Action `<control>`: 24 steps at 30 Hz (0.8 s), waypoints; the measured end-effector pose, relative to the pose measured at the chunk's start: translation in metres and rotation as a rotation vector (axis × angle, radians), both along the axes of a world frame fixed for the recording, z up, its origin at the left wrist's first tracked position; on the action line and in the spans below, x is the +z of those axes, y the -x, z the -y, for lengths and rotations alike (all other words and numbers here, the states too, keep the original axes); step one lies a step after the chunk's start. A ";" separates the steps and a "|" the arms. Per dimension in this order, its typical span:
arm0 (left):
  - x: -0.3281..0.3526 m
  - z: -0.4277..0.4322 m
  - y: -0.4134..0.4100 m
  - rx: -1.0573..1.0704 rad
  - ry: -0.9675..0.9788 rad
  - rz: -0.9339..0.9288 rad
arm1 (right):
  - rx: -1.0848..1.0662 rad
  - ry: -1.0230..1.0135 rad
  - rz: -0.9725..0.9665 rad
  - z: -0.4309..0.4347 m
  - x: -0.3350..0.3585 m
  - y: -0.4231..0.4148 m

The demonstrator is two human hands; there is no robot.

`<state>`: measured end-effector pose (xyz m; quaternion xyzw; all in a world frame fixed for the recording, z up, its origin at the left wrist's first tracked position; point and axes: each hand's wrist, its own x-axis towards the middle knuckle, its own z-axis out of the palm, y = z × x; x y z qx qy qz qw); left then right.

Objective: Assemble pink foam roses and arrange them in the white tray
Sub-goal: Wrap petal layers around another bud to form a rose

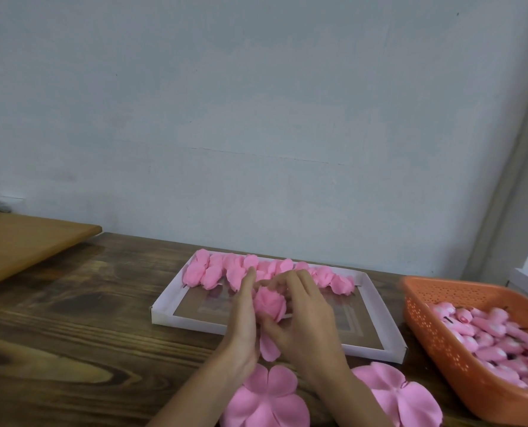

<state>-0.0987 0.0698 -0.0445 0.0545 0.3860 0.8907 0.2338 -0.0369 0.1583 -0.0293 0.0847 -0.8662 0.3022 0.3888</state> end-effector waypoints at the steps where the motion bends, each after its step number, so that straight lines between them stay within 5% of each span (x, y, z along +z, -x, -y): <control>1: -0.001 -0.001 0.000 0.000 0.039 0.008 | 0.007 -0.016 0.000 0.000 -0.001 0.001; 9: 0.002 0.002 -0.002 0.040 0.081 0.087 | -0.082 -0.243 -0.177 -0.001 0.003 0.003; 14: 0.007 0.010 0.006 0.106 -0.060 0.107 | 0.121 0.298 0.101 -0.005 0.010 -0.005; 19: 0.012 0.023 0.019 0.172 -0.163 0.185 | 0.128 0.215 0.702 -0.017 0.009 -0.007; 24: 0.010 0.027 0.021 0.202 -0.220 0.238 | 0.294 0.564 0.694 -0.003 0.000 -0.004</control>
